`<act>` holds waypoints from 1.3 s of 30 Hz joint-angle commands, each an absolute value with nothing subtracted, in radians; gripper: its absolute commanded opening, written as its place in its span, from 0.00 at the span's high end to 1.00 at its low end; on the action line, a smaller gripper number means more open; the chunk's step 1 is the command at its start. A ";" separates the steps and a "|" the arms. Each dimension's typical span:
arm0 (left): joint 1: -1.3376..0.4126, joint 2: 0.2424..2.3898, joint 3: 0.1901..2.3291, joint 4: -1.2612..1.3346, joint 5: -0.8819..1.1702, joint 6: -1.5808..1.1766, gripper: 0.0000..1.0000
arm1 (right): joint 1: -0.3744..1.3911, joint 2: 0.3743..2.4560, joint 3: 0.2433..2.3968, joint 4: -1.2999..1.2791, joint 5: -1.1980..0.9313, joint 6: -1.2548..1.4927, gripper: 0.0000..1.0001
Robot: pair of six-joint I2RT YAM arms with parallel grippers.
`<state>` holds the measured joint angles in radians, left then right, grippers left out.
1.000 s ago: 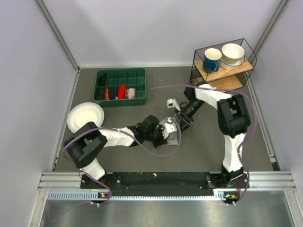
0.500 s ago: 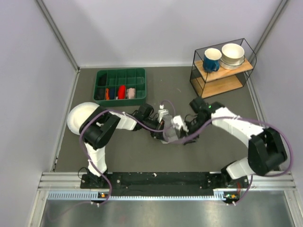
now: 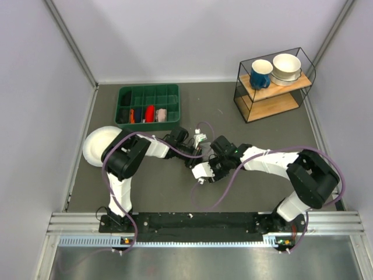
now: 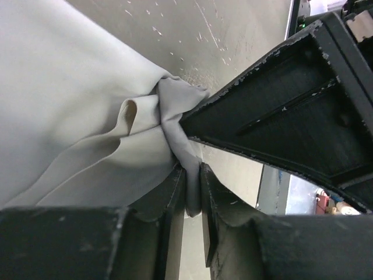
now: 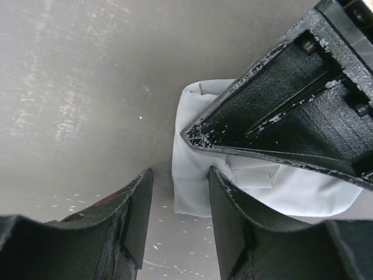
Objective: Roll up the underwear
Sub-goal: Roll the underwear to the center of the board.
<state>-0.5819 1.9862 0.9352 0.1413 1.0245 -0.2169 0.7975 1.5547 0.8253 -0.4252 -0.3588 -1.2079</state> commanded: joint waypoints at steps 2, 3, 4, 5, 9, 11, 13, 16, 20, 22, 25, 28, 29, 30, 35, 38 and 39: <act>-0.571 2.003 0.928 0.101 0.871 -0.212 0.71 | 0.813 1.581 0.801 -0.322 -0.245 -1.193 0.56; -0.571 1.981 0.917 0.118 0.864 -0.219 0.67 | 0.813 1.598 0.799 -0.324 -0.236 -1.189 0.56; -0.566 1.961 0.908 0.129 0.841 -0.224 0.65 | 0.813 1.604 0.801 -0.325 -0.229 -1.189 0.57; -0.563 1.939 0.897 0.139 0.825 -0.229 0.63 | 0.813 1.612 0.799 -0.325 -0.226 -1.186 0.58; -0.532 1.764 0.807 0.196 0.729 -0.248 0.59 | 0.811 1.647 0.816 -0.360 -0.224 -1.167 0.69; -0.512 1.651 0.753 0.254 0.649 -0.242 0.57 | 0.804 1.661 0.834 -0.412 -0.245 -1.143 0.78; -0.499 1.573 0.661 0.288 0.592 -0.232 0.57 | 0.793 1.670 0.867 -0.454 -0.307 -1.124 0.84; -0.497 1.401 0.527 0.363 0.483 -0.196 0.57 | 0.762 1.687 0.937 -0.587 -0.402 -1.094 0.92; -0.500 1.122 0.308 0.568 0.463 -0.147 0.57 | 0.713 1.739 1.038 -0.788 -0.558 -1.078 0.93; -0.518 1.022 0.237 0.633 0.450 -0.126 0.57 | 0.672 1.784 1.127 -0.952 -0.690 -1.078 0.93; -0.560 0.836 0.135 0.670 0.402 -0.072 0.56 | 0.609 1.906 1.239 -1.144 -0.840 -1.100 0.93; -0.626 0.712 0.081 0.650 0.388 -0.014 0.55 | 0.571 2.011 1.295 -1.193 -0.874 -1.075 0.93; -0.647 0.691 0.072 0.643 0.388 0.029 0.55 | 0.560 2.040 1.307 -1.198 -0.876 -1.048 0.92; -0.702 0.689 0.072 0.638 0.384 0.049 0.53 | 0.552 2.083 1.333 -1.210 -0.883 -1.040 0.92; -0.906 0.870 0.180 0.575 0.301 0.240 0.52 | 0.522 2.169 1.408 -1.291 -0.900 -1.020 0.92; -0.991 1.064 0.326 0.433 0.255 0.357 0.52 | 0.520 2.194 1.434 -1.302 -0.893 -1.000 0.91; -1.026 1.110 0.360 0.405 0.230 0.388 0.52 | 0.520 2.201 1.451 -1.305 -0.878 -0.985 0.91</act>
